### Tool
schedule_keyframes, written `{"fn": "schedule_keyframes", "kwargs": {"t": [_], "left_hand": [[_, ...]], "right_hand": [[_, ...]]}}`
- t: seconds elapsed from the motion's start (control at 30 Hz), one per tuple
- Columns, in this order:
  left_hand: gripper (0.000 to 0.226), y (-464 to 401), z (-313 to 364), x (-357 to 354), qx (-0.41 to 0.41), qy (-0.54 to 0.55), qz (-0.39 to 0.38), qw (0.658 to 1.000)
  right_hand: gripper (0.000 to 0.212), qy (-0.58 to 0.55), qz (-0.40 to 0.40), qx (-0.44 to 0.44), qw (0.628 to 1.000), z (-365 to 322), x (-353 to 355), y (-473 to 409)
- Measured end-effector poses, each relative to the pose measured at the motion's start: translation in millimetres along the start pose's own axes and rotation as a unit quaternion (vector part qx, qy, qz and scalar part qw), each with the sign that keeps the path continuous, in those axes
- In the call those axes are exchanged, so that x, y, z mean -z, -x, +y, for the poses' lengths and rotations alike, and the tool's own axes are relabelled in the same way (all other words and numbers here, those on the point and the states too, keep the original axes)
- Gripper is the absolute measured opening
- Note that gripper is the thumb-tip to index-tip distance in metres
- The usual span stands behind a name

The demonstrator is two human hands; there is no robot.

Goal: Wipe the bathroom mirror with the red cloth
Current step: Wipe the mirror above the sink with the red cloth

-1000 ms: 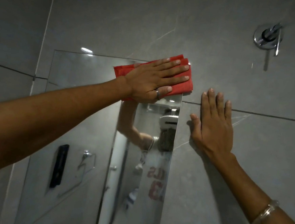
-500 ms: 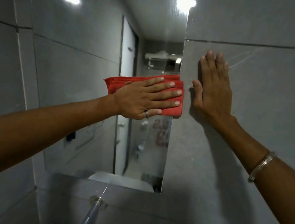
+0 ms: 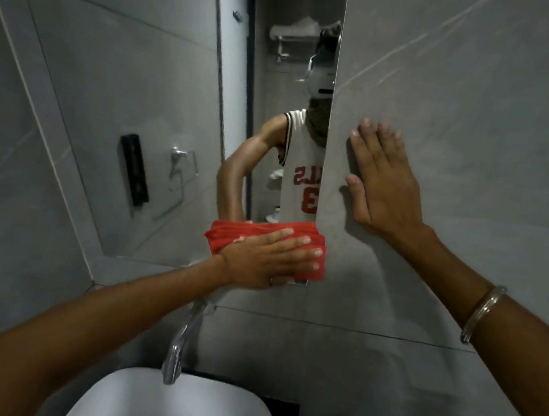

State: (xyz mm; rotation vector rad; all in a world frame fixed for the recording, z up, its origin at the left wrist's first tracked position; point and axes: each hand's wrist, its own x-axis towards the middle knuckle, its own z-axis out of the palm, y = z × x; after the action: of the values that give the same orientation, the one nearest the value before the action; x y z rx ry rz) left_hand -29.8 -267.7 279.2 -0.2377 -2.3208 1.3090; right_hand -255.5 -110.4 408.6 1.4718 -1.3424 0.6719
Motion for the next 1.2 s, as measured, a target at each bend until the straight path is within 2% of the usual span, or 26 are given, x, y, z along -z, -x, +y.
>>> {"fn": "schedule_keyframes", "kwargs": {"t": [0.13, 0.27, 0.33, 0.43, 0.5, 0.67, 0.93, 1.07, 1.2], "left_hand": [[0.057, 15.4, 43.4, -21.0, 0.012, -0.017, -0.025, 0.999], [0.056, 13.1, 40.5, -14.6, 0.026, -0.021, -0.037, 0.999], [0.058, 9.6, 42.8, -6.9, 0.073, 0.0, -0.044, 0.996], [0.062, -11.9, 33.7, 6.0, 0.199, 0.026, -0.005, 0.98], [0.063, -31.2, 6.9, 21.1, 0.253, 0.032, 0.021, 0.967], [0.066, -95.9, -116.2, 80.6, 0.33, 0.05, 0.058, 0.941], [0.072, -162.8, -303.4, 182.5, 0.349, 0.03, 0.094, 0.932], [0.072, -158.3, -333.1, 193.2, 0.334, 0.021, 0.1, 0.937], [0.073, -136.3, -344.3, 183.5, 0.356, 0.012, 0.124, 0.926]], "right_hand": [[0.068, 0.014, -0.031, 0.015, 0.999, -10.3, -1.5, 19.9], [0.069, 0.014, -0.047, 0.011, 0.999, -11.0, 6.8, 19.4], [0.068, 0.004, -0.033, -0.033, 0.999, -8.3, 16.8, 12.4], [0.067, -0.012, -0.012, -0.083, 0.996, 1.5, 35.0, -10.2], [0.066, -0.013, -0.002, -0.071, 0.997, 8.8, 45.5, -25.6], [0.066, -0.028, 0.029, -0.068, 0.997, 15.9, 58.1, -66.6], [0.067, -0.056, 0.069, -0.099, 0.991, 24.9, 60.4, -128.5], [0.069, -0.064, 0.084, -0.116, 0.988, 22.7, 56.1, -159.7], [0.067, -0.06, 0.1, -0.081, 0.99, 7.5, 49.4, -188.7]]}}
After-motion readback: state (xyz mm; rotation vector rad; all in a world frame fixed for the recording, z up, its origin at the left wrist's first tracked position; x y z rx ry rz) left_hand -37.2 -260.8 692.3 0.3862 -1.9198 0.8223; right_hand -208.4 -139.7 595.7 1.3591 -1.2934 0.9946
